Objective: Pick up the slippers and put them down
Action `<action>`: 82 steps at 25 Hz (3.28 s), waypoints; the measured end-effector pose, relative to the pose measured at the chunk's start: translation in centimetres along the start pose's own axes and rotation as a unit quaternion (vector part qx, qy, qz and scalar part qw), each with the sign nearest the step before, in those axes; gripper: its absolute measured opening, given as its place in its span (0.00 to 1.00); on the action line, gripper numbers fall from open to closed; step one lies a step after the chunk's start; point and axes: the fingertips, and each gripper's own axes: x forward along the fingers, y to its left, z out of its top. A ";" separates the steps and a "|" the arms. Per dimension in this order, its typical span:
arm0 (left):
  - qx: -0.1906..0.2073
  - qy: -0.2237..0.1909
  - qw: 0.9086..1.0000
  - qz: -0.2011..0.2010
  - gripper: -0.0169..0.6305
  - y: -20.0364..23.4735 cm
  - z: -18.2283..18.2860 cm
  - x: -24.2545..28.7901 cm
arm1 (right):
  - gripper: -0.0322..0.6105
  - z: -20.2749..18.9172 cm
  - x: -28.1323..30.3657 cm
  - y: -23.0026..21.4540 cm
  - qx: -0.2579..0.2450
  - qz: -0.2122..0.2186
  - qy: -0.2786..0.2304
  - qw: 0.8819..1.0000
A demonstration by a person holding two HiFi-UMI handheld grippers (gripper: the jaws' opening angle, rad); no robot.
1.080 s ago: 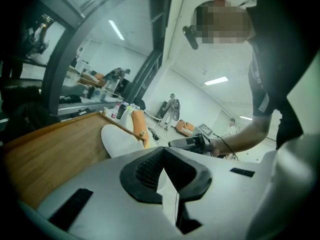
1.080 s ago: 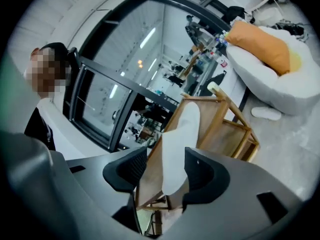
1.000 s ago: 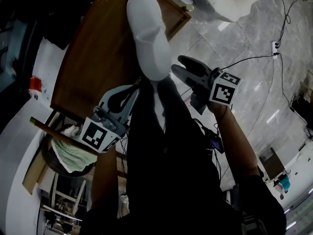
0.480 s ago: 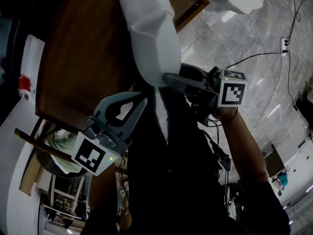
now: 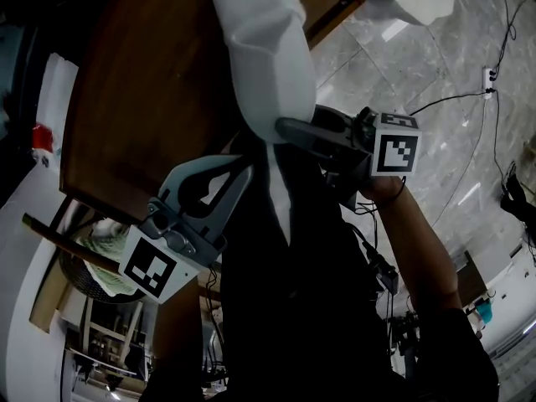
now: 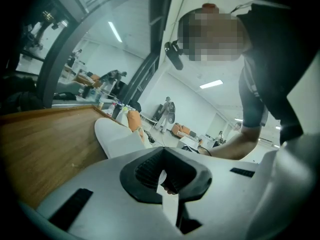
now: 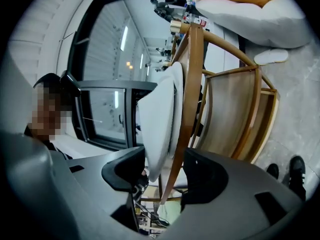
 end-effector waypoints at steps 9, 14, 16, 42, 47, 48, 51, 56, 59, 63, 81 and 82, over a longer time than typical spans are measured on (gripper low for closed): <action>-0.006 -0.009 1.000 0.000 0.04 -0.5 -0.2 -0.1 | 0.43 -0.4 0.1 0.0 0.003 0.012 0.010 1.000; -0.013 -0.008 1.000 -0.001 0.04 -0.5 -0.7 0.2 | 0.43 -0.7 0.3 0.2 0.010 0.026 0.016 0.999; -0.016 -0.010 1.000 -0.001 0.04 -0.4 -0.7 0.2 | 0.43 -0.7 0.5 0.4 0.010 0.030 0.018 0.999; 0.035 -0.059 0.997 0.027 0.04 -1.6 7.9 -1.2 | 0.18 4.2 -0.8 13.0 -0.201 0.060 -0.010 0.978; 0.080 -0.095 0.991 0.044 0.04 -5.7 16.5 -4.5 | 0.17 5.4 -3.6 24.2 -0.378 0.043 -0.029 0.924; 0.099 -0.108 0.988 0.046 0.04 -6.2 18.5 -5.1 | 0.17 6.1 -3.8 26.5 -0.421 0.044 -0.037 0.905; 0.164 -0.153 0.973 0.049 0.04 -7.3 25.1 -6.6 | 0.17 8.8 -3.8 33.8 -0.535 0.061 -0.071 0.839; 0.199 -0.178 0.963 0.039 0.04 -13.6 31.4 -9.4 | 0.15 7.3 -6.3 44.2 -0.610 0.087 -0.112 0.780; 0.233 -0.196 0.952 0.032 0.04 -16.5 34.0 -10.2 | 0.14 6.4 -7.5 48.5 -0.646 0.111 -0.137 0.743; 0.268 -0.213 0.939 0.023 0.04 -19.4 36.1 -11.0 | 0.14 5.2 -8.5 51.6 -0.665 0.135 -0.170 0.714; 0.290 -0.218 0.932 0.011 0.04 -21.4 35.5 -11.1 | 0.14 3.9 -10.7 51.8 -0.656 0.154 -0.204 0.710; 0.288 -0.217 0.932 0.010 0.04 -21.3 35.4 -11.1 | 0.14 3.9 -10.7 51.8 -0.655 0.154 -0.204 0.711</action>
